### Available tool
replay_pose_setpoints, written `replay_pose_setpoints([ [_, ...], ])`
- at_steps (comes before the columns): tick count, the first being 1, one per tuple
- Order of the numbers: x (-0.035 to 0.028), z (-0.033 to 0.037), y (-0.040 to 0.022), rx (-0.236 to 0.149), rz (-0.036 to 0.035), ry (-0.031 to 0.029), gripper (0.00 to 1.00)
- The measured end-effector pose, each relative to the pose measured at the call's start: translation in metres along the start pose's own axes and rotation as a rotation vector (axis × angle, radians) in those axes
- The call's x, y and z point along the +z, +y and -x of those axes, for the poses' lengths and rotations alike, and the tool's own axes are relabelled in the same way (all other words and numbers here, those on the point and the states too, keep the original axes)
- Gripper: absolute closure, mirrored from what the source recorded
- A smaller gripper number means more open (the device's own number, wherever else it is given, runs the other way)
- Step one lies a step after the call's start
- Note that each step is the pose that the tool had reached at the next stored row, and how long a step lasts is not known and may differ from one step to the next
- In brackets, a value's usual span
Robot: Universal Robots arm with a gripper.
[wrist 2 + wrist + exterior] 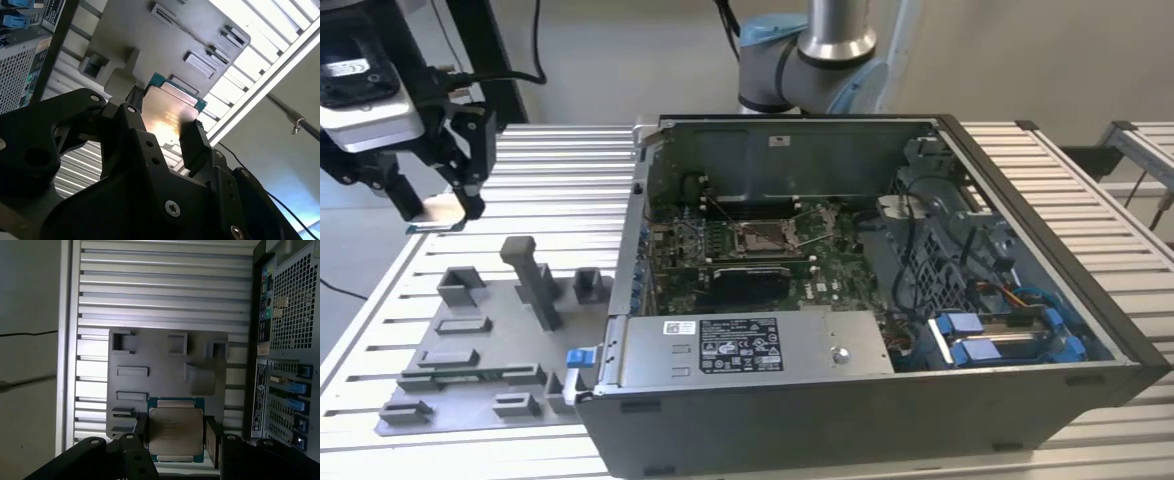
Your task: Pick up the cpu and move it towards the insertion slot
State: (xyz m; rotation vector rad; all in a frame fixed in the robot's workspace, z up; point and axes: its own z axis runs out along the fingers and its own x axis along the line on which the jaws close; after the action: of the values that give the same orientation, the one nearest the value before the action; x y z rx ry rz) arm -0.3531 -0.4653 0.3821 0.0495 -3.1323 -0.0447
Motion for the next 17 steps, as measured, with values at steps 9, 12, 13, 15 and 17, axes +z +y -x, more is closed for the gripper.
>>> replay_pose_setpoints([
  [9, -0.0002, 0.0282, -0.0009, 0.000, 0.0000, 0.0000, 1.00],
  [12, -0.0004, 0.0384, -0.0012, 0.000, 0.0000, 0.0000, 1.00],
  [13, -0.0004, 0.0408, -0.0013, 0.000, 0.0000, 0.0000, 1.00],
  [15, -0.0004, 0.0441, -0.0014, 0.000, 0.0000, 0.0001, 1.00],
  [17, -0.0004, 0.0440, -0.0014, 0.000, 0.0000, -0.0001, 1.00],
])
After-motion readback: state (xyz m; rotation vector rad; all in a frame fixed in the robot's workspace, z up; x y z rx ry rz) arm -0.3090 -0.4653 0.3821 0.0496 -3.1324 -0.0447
